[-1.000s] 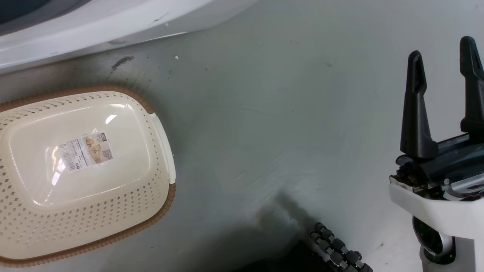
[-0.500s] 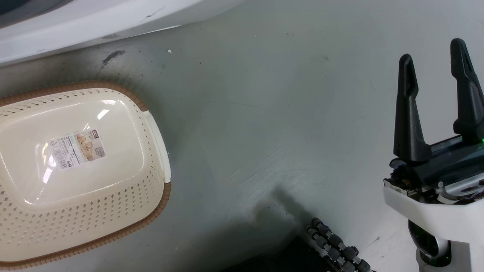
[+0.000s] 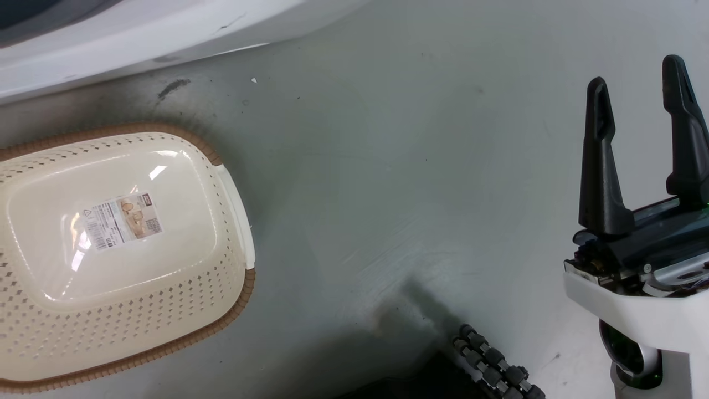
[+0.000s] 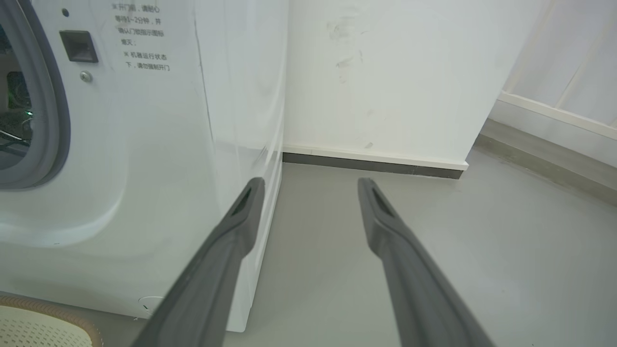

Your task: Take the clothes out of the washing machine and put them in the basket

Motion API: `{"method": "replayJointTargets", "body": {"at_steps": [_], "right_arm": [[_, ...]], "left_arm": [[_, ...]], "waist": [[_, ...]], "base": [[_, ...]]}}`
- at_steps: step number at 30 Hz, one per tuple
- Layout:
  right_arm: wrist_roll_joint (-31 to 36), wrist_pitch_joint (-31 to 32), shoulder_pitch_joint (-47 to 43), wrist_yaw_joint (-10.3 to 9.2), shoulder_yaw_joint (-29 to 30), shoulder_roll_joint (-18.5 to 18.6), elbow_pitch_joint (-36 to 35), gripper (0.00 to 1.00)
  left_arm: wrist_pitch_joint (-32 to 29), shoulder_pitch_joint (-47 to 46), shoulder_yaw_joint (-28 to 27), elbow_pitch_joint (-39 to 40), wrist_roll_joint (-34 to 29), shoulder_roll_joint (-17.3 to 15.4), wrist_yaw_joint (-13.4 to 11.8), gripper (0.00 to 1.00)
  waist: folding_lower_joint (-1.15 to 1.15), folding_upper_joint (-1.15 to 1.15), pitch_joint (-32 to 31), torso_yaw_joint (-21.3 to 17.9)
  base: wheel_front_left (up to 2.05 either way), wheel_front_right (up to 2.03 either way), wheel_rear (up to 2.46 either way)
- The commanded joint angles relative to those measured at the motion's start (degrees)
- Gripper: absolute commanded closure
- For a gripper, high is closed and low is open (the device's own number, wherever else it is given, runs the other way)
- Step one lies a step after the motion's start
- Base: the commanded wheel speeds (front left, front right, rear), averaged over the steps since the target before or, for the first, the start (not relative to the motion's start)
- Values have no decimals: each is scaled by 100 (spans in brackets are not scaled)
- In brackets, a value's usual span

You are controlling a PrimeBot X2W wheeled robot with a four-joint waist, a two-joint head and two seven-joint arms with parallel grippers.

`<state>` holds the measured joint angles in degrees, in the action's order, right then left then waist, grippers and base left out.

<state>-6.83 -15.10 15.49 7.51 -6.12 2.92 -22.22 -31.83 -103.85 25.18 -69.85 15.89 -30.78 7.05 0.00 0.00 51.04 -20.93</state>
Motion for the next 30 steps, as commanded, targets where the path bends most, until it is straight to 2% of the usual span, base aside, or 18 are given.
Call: {"method": "replayJointTargets", "body": {"at_steps": [1,8,14,18,23,30], "right_arm": [[30,-10,103,-4,8,-7,9,0],[82,-10,101,-4,-45,-6,69,0],[159,-10,-11,-4,-23,-6,139,0],[239,-10,-111,-4,5,-5,203,0],[375,-10,-306,-4,3,-6,295,0],[533,-10,-573,-4,-109,-4,475,0]], "left_arm": [[112,86,11,31,24,-1,7,100],[1330,489,-16,112,210,89,22,100],[2537,1162,75,111,283,109,35,100],[3285,1681,33,111,471,249,37,100],[3903,2262,120,205,705,555,38,100],[4487,3080,240,317,937,751,39,100]], "waist": [[0,0,-48,36],[0,0,-382,173],[0,0,-746,267],[0,0,-1039,356],[0,0,-1488,599],[0,0,-2213,834]], "base": [[0,0,0],[0,0,0],[0,0,0],[0,0,0],[0,0,0],[0,0,0]]}}
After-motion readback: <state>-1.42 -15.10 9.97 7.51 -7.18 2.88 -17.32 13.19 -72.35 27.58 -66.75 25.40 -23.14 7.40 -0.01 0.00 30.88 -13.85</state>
